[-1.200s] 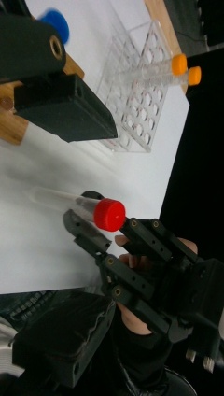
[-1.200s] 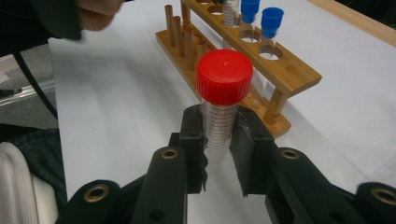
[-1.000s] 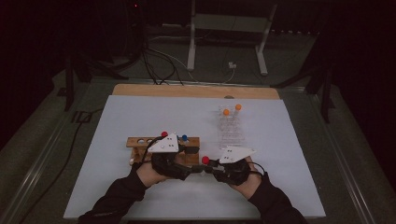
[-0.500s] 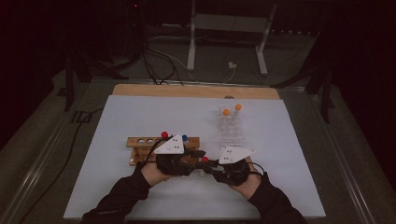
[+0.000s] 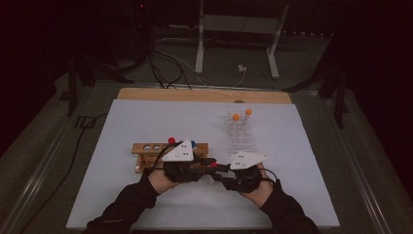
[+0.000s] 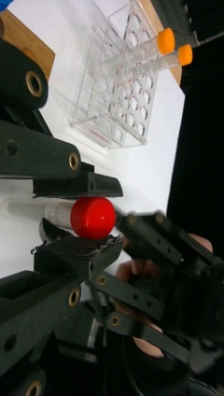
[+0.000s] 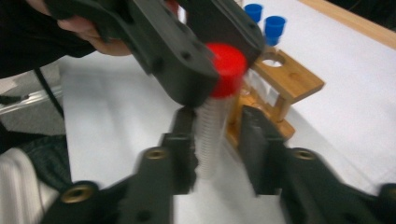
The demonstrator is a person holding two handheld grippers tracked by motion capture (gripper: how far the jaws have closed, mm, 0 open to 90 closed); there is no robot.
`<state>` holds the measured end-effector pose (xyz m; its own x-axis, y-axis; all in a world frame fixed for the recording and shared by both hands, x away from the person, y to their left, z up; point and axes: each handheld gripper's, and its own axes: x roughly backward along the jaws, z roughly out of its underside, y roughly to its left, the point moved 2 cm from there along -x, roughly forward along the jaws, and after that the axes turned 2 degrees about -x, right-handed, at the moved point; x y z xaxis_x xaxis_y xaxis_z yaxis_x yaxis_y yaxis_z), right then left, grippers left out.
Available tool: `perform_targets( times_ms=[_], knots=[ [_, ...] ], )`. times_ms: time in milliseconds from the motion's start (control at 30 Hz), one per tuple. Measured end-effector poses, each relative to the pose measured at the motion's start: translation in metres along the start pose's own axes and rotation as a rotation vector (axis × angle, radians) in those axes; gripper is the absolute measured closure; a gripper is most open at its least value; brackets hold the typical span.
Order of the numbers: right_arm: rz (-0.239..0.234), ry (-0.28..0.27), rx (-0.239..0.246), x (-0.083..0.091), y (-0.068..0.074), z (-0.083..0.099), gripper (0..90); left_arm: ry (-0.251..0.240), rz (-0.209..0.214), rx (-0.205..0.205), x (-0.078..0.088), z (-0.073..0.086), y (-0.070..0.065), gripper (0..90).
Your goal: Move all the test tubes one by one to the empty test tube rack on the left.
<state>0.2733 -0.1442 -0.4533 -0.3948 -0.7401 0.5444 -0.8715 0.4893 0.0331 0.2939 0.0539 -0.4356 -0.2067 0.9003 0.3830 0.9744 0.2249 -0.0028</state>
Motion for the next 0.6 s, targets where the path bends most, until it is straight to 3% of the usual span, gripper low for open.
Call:
perform_targets(
  times_ms=[333,433,600],
  knots=[
    [0.042,-0.063,-0.055,0.008,-0.006,-0.003,26.6,-0.013,-0.083,0.000,0.044,-0.012,0.012,71.8],
    [0.059,-0.092,-0.080,0.011,-0.008,-0.004,18.3,-0.019,-0.124,0.002,0.062,-0.010,0.018,71.8],
    [0.095,-0.092,-0.100,0.011,-0.011,-0.003,4.3,-0.019,-0.197,0.019,0.090,-0.006,0.028,71.7]
  ],
)
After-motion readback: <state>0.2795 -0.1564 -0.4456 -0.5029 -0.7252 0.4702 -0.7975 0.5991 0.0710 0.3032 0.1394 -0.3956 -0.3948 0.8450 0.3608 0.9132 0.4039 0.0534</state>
